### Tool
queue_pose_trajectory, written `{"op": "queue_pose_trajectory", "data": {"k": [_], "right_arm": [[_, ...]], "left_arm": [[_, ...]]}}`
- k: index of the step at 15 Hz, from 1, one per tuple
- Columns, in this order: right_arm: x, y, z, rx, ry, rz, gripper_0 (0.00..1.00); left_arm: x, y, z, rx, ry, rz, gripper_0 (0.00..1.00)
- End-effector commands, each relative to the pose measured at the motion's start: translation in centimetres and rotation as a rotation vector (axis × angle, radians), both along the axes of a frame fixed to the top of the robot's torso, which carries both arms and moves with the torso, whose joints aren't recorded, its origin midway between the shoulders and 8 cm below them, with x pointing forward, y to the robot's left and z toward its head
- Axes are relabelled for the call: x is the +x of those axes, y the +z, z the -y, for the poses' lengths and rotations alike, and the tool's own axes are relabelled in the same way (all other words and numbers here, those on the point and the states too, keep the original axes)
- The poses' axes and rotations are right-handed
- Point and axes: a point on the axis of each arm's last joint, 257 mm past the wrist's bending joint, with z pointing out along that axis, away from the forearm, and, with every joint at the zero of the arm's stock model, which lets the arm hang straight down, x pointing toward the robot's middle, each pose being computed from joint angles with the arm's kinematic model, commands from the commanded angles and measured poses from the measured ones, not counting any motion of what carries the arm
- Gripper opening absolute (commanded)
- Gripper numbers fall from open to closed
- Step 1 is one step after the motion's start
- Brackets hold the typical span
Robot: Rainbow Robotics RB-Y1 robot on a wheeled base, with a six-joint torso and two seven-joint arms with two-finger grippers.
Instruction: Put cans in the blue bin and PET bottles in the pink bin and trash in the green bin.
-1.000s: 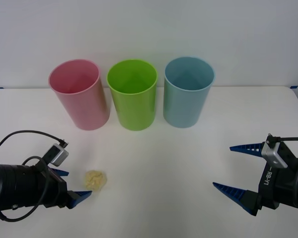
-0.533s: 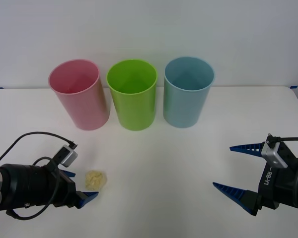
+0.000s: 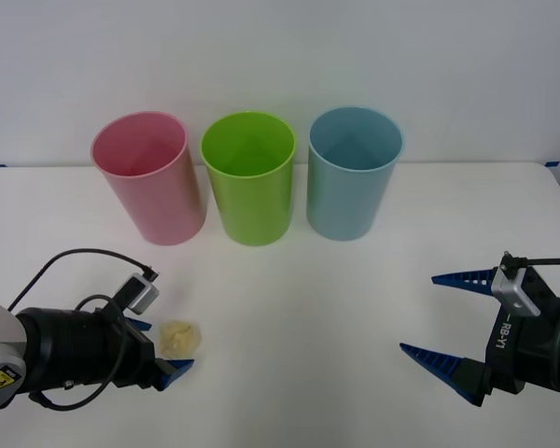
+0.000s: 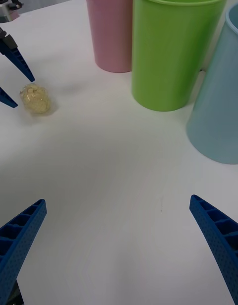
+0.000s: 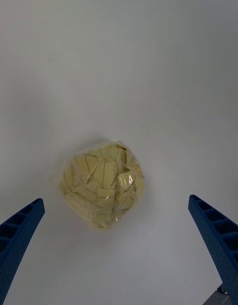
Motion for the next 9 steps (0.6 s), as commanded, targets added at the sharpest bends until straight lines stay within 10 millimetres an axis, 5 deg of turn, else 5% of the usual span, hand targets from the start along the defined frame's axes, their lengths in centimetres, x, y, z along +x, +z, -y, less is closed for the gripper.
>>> {"op": "queue_pose_trajectory", "data": {"k": [1, 9], "right_arm": [[0.0, 0.0, 0.0, 0.0, 0.0, 0.0, 1.0], [0.0, 0.0, 0.0, 0.0, 0.0, 0.0, 1.0]], "left_arm": [[0.4, -0.3, 0.1, -0.001, 0.009, 0.001, 1.0], [1.6, -1.5, 0.7, 0.017, 0.012, 0.015, 1.0]]}}
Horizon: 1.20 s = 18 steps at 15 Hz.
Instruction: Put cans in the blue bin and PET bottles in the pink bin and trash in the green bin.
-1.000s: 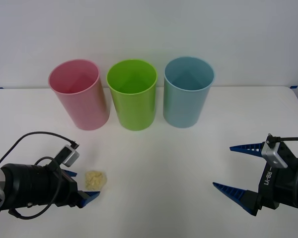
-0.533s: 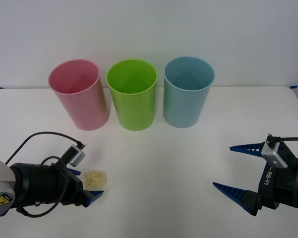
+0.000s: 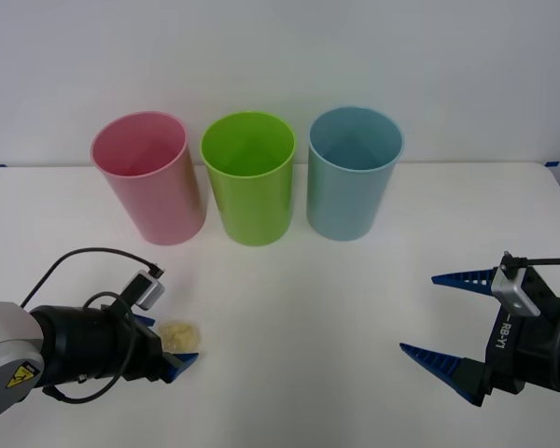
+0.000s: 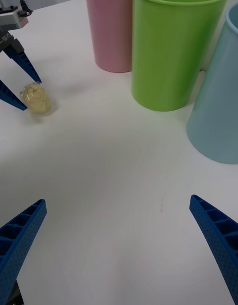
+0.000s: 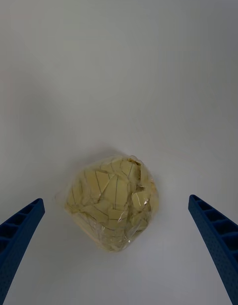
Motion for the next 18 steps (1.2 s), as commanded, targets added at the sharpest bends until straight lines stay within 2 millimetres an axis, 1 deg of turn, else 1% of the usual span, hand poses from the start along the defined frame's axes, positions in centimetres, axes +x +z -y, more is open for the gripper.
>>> {"op": "queue_pose_trajectory", "data": {"k": [1, 5, 14, 15, 18], "right_arm": [[0.0, 0.0, 0.0, 0.0, 0.0, 0.0, 1.0], [0.0, 0.0, 0.0, 0.0, 0.0, 0.0, 1.0], [0.0, 0.0, 0.0, 0.0, 0.0, 0.0, 1.0], [0.0, 0.0, 0.0, 0.0, 0.0, 0.0, 1.0], [0.0, 0.0, 0.0, 0.0, 0.0, 0.0, 1.0]], "left_arm": [[0.3, -0.5, 0.7, 0.011, -0.017, -0.002, 1.0], [0.9, -1.2, 1.1, 0.013, -0.012, -0.004, 1.0], [1.0, -2.1, 1.2, 0.027, -0.012, -0.012, 1.0], [1.2, -2.2, 1.2, 0.027, -0.009, -0.01, 0.99], [1.4, -2.6, 1.3, 0.03, -0.003, -0.008, 0.92]]}}
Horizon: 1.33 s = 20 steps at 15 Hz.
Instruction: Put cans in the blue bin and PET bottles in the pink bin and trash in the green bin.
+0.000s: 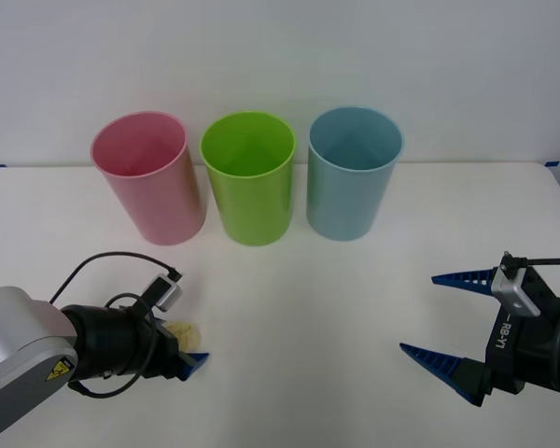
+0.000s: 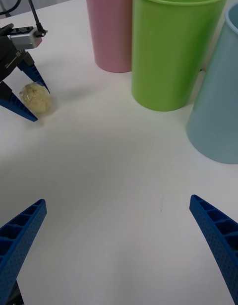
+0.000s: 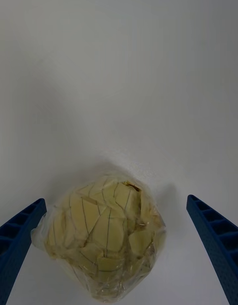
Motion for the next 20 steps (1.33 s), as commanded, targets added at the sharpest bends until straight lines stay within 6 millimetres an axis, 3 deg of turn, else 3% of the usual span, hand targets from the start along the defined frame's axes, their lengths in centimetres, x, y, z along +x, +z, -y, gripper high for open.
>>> {"op": "queue_pose_trajectory", "data": {"k": [1, 2, 4, 12, 20], "right_arm": [[0.0, 0.0, 0.0, 0.0, 0.0, 0.0, 1.0], [0.0, 0.0, 0.0, 0.0, 0.0, 0.0, 1.0], [0.0, 0.0, 0.0, 0.0, 0.0, 0.0, 1.0], [0.0, 0.0, 0.0, 0.0, 0.0, 0.0, 1.0], [0.0, 0.0, 0.0, 0.0, 0.0, 0.0, 1.0]], "left_arm": [[0.2, -0.2, 0.2, -0.002, 0.004, 0.002, 0.82], [0.1, -0.2, 0.3, -0.002, 0.001, 0.003, 0.68], [0.2, 0.3, 0.6, -0.006, -0.008, 0.012, 0.0], [0.0, 0.2, 0.6, -0.011, -0.006, 0.001, 0.0], [-0.8, 2.4, 1.2, -0.064, -0.155, 0.125, 0.0]]}}
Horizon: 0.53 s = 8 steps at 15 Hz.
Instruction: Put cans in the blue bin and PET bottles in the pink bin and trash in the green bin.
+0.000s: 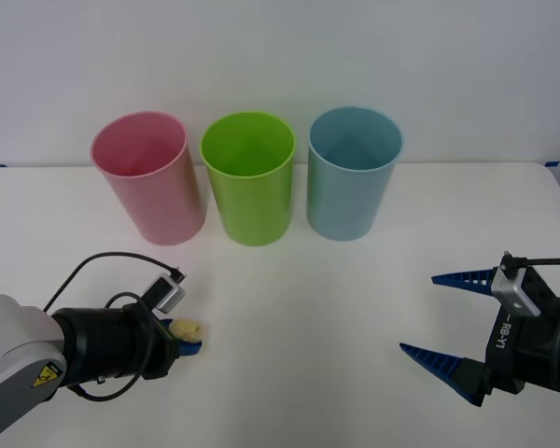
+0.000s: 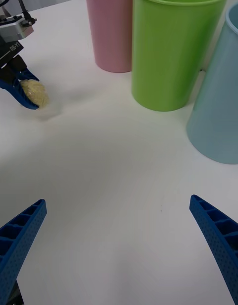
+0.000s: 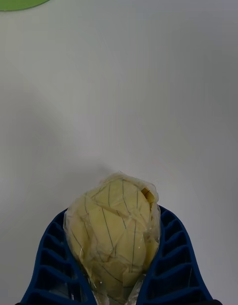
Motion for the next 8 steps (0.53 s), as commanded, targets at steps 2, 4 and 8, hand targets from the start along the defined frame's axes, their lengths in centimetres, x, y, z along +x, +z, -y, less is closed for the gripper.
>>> {"op": "queue_pose_trajectory", "data": {"k": [2, 4, 8], "right_arm": [[0.0, 0.0, 0.0, 0.0, 0.0, 0.0, 1.0], [0.0, 0.0, 0.0, 0.0, 0.0, 0.0, 1.0], [0.0, 0.0, 0.0, 0.0, 0.0, 0.0, 1.0]], "left_arm": [[-0.1, 1.4, 0.0, -0.049, -0.06, 0.074, 0.0], [0.3, 2.7, 0.1, -0.091, -0.077, 0.125, 0.0], [-0.3, 5.0, 0.9, -0.176, -0.126, 0.19, 0.0]]}}
